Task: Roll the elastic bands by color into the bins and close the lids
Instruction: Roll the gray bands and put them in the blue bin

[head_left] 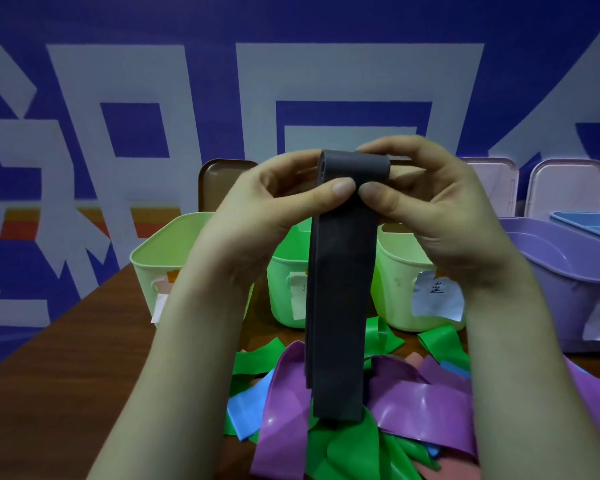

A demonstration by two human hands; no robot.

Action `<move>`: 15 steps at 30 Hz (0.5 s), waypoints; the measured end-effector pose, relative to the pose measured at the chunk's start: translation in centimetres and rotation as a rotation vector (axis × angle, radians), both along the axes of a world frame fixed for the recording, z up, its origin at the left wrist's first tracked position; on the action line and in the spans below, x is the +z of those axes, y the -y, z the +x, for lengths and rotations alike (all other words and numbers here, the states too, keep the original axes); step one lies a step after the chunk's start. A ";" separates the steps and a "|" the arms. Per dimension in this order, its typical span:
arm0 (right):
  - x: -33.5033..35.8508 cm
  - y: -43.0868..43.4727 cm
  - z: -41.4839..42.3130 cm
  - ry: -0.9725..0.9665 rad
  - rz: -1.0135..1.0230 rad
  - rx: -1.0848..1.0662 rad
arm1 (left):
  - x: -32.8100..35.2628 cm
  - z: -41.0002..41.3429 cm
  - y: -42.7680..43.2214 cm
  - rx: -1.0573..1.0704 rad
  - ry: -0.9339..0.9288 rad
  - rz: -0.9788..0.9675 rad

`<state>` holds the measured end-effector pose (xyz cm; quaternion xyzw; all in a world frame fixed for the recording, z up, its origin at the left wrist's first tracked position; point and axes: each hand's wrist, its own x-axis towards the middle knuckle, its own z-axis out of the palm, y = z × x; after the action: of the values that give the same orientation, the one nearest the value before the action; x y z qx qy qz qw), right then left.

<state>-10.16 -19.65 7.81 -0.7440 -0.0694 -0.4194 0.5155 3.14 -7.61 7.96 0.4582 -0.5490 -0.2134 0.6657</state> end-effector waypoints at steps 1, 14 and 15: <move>0.0 0.0 0.0 0.014 -0.022 -0.009 | -0.1 0.1 0.0 -0.025 0.012 0.041; 0.0 0.1 0.0 0.086 -0.168 -0.034 | 0.5 -1.0 0.3 0.148 -0.015 0.210; 0.0 0.2 0.1 0.092 -0.154 -0.029 | 0.4 -1.0 0.3 0.157 -0.005 0.197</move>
<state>-10.01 -19.84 7.81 -0.7622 -0.1143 -0.4540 0.4470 2.17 -7.95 8.38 0.5625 -0.4862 -0.2146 0.6334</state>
